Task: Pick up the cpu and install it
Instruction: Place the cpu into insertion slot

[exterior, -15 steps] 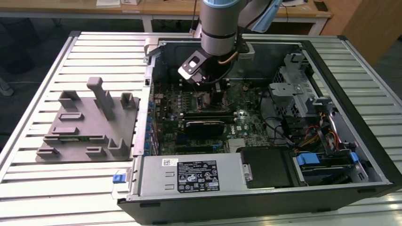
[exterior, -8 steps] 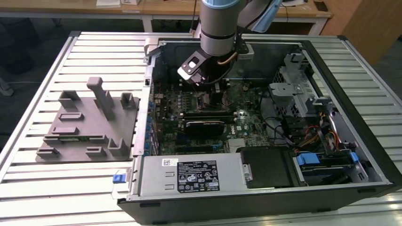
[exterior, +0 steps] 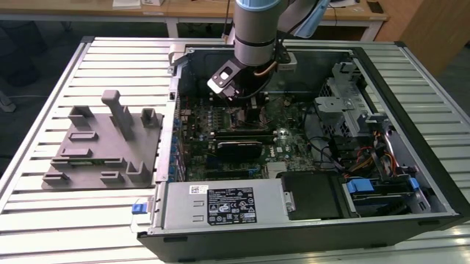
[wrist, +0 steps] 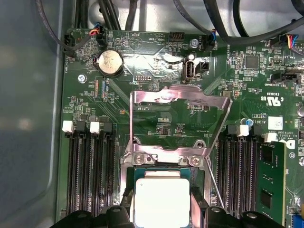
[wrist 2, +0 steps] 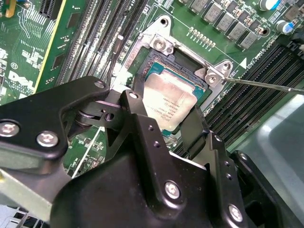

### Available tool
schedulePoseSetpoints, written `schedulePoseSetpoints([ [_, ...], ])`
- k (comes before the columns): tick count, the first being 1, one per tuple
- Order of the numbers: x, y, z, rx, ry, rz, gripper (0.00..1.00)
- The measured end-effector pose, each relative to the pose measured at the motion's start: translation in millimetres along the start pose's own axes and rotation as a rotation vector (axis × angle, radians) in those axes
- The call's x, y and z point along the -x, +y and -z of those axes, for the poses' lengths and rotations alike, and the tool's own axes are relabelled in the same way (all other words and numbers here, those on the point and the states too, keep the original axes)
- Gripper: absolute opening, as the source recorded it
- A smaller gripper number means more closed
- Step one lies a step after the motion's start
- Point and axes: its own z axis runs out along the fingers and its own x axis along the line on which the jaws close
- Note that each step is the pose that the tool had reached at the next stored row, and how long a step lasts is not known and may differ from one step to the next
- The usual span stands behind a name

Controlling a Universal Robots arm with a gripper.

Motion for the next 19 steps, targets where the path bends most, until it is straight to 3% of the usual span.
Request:
schedulePoseSetpoints([
  [13,-0.1,0.1,-0.8,0.0005,0.0013,0.000,0.55],
  [14,0.0,0.1,-0.6,0.0003,0.0009,0.000,0.62],
  [19,0.0,0.1,1.6,0.0001,0.0008,-0.001,0.62],
])
